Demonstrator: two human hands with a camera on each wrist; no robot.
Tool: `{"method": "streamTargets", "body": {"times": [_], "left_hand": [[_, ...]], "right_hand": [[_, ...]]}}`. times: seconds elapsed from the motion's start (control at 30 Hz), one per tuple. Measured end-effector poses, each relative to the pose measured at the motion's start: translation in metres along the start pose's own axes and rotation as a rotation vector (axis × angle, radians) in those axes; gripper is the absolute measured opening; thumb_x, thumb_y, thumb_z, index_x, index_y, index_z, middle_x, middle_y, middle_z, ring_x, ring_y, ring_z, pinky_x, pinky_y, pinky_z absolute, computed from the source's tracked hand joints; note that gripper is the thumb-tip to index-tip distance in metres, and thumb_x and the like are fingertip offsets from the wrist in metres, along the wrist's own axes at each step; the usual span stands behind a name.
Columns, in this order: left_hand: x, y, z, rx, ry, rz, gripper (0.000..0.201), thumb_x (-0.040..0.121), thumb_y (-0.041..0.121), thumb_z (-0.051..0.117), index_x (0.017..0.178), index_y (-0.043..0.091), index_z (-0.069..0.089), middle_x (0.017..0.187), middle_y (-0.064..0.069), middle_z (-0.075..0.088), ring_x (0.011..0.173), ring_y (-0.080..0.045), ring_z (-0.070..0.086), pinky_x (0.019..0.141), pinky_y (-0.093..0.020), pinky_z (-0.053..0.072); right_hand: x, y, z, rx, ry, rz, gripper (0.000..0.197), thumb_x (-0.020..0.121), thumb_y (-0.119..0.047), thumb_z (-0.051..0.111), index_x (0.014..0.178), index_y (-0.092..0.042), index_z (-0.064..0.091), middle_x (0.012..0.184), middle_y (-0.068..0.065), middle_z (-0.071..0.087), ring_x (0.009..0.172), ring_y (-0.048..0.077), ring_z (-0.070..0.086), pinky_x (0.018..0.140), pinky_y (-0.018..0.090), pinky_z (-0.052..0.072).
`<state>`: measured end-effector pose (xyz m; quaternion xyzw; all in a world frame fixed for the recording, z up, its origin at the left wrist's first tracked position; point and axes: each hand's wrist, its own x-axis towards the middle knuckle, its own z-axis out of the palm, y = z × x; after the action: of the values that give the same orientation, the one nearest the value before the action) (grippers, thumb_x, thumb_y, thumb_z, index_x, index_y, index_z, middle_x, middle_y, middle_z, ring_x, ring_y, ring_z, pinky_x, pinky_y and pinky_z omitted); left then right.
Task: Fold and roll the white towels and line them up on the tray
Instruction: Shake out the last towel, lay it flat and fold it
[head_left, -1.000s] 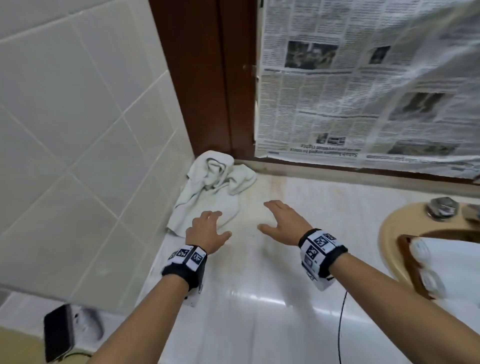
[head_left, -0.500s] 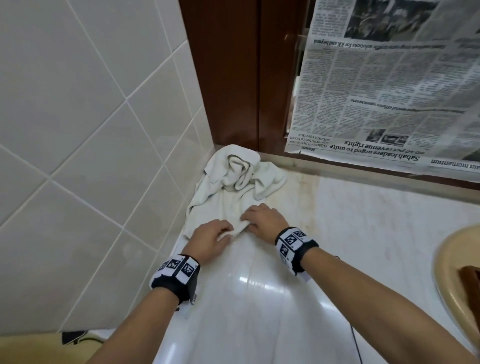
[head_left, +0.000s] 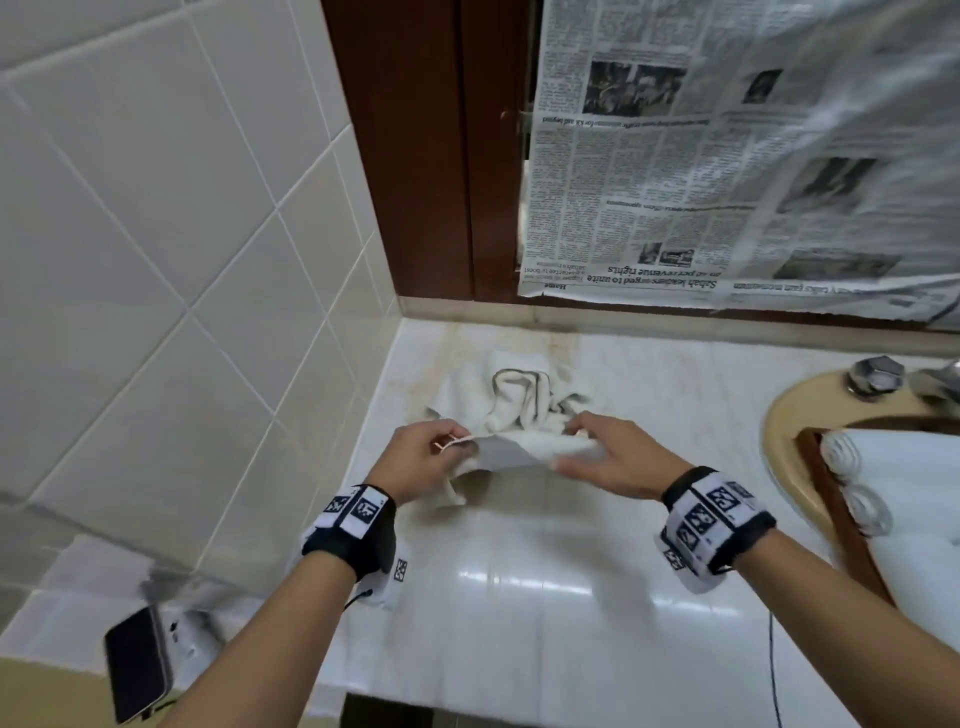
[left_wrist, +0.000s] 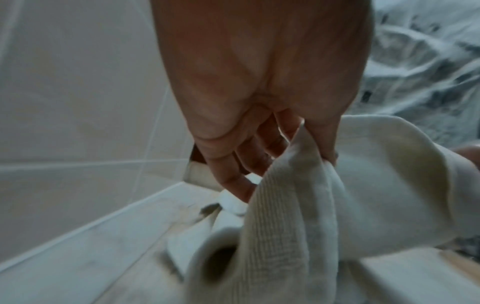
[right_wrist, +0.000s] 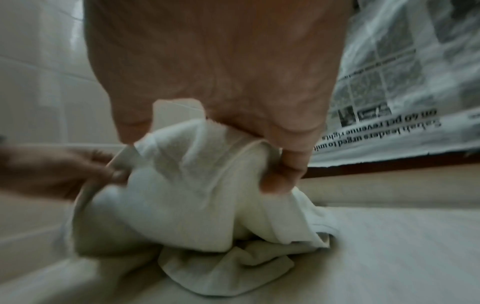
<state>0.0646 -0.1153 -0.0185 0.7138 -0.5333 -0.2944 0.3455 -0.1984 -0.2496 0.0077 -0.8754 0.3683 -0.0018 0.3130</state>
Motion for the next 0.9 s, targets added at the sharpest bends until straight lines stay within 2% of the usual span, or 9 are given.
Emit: {"method": "streamTargets", "body": {"times": [0.07, 0.13, 0.27, 0.37, 0.5, 0.63, 0.73, 0.8, 0.9], "left_hand": [[-0.015, 0.021, 0.002, -0.005, -0.069, 0.066, 0.005, 0.089, 0.023, 0.072, 0.089, 0.024, 0.076, 0.084, 0.008, 0.073, 0.077, -0.005, 0.063, 0.071, -0.017, 0.045], [-0.032, 0.039, 0.004, -0.040, -0.129, 0.095, 0.006, 0.088, 0.026, 0.072, 0.089, 0.023, 0.077, 0.085, 0.006, 0.074, 0.081, -0.015, 0.066, 0.075, -0.026, 0.049], [-0.062, 0.072, -0.005, -0.098, -0.191, 0.136, 0.013, 0.082, 0.034, 0.078, 0.084, 0.022, 0.077, 0.074, 0.003, 0.067, 0.071, -0.010, 0.057, 0.072, -0.030, 0.045], [-0.077, 0.093, -0.019, -0.132, -0.252, 0.155, 0.030, 0.072, 0.047, 0.082, 0.087, 0.021, 0.077, 0.071, 0.002, 0.060, 0.071, -0.010, 0.055, 0.072, -0.029, 0.042], [-0.092, 0.105, -0.028, -0.194, -0.284, 0.163, 0.026, 0.075, 0.040, 0.083, 0.089, 0.019, 0.077, 0.090, -0.009, 0.072, 0.081, -0.012, 0.062, 0.078, -0.028, 0.046], [-0.096, 0.082, -0.019, 0.095, -0.331, 0.074, 0.010, 0.084, 0.030, 0.078, 0.087, 0.021, 0.077, 0.084, 0.002, 0.075, 0.077, -0.009, 0.065, 0.077, -0.033, 0.054], [-0.097, 0.052, -0.001, 0.137, -0.372, -0.103, 0.008, 0.088, 0.027, 0.072, 0.089, 0.019, 0.073, 0.086, -0.001, 0.072, 0.077, -0.013, 0.065, 0.065, -0.032, 0.054], [-0.098, 0.043, 0.010, 0.089, -0.358, -0.216, 0.006, 0.090, 0.023, 0.067, 0.090, 0.019, 0.070, 0.083, -0.001, 0.069, 0.071, -0.013, 0.062, 0.065, -0.029, 0.052], [-0.089, 0.036, 0.015, 0.199, -0.297, -0.181, 0.010, 0.089, 0.014, 0.062, 0.085, 0.022, 0.067, 0.076, 0.002, 0.070, 0.064, -0.005, 0.064, 0.067, -0.019, 0.049]], "right_hand": [[-0.036, -0.012, 0.012, -0.291, 0.151, -0.009, 0.069, 0.067, -0.083, 0.052, 0.106, -0.026, 0.053, 0.095, -0.008, 0.060, 0.089, 0.019, 0.057, 0.077, 0.036, 0.043], [-0.067, -0.021, 0.025, -0.466, 0.336, -0.007, 0.059, 0.067, -0.074, 0.043, 0.094, -0.023, 0.052, 0.079, -0.006, 0.063, 0.076, 0.023, 0.061, 0.066, 0.034, 0.037], [-0.127, -0.038, 0.020, -0.297, 0.501, 0.046, 0.026, 0.076, -0.050, 0.041, 0.083, -0.026, 0.047, 0.068, -0.007, 0.054, 0.061, 0.020, 0.050, 0.059, 0.034, 0.037], [-0.170, -0.045, 0.001, 0.119, 0.460, -0.067, 0.013, 0.089, -0.030, 0.060, 0.078, -0.025, 0.057, 0.068, -0.006, 0.057, 0.064, 0.012, 0.052, 0.061, 0.029, 0.041], [-0.204, -0.040, -0.019, 0.417, 0.340, -0.087, 0.022, 0.091, -0.013, 0.069, 0.072, -0.005, 0.062, 0.062, -0.008, 0.048, 0.060, 0.005, 0.041, 0.057, 0.018, 0.030], [-0.208, -0.010, -0.013, 0.695, 0.314, 0.017, 0.008, 0.093, -0.006, 0.063, 0.094, -0.004, 0.070, 0.079, 0.002, 0.060, 0.077, 0.013, 0.053, 0.067, 0.023, 0.040], [-0.198, -0.001, 0.004, 0.747, 0.385, 0.164, 0.017, 0.096, -0.004, 0.054, 0.107, -0.009, 0.065, 0.092, 0.002, 0.065, 0.080, 0.013, 0.058, 0.065, 0.018, 0.046], [-0.185, 0.005, 0.016, 0.739, 0.376, 0.200, 0.022, 0.097, -0.004, 0.048, 0.107, -0.013, 0.066, 0.098, 0.001, 0.067, 0.086, 0.014, 0.058, 0.071, 0.023, 0.045], [-0.163, 0.017, 0.027, 0.749, 0.346, 0.239, 0.025, 0.097, -0.004, 0.045, 0.101, -0.013, 0.069, 0.104, 0.005, 0.068, 0.097, 0.018, 0.059, 0.083, 0.029, 0.044]]}}
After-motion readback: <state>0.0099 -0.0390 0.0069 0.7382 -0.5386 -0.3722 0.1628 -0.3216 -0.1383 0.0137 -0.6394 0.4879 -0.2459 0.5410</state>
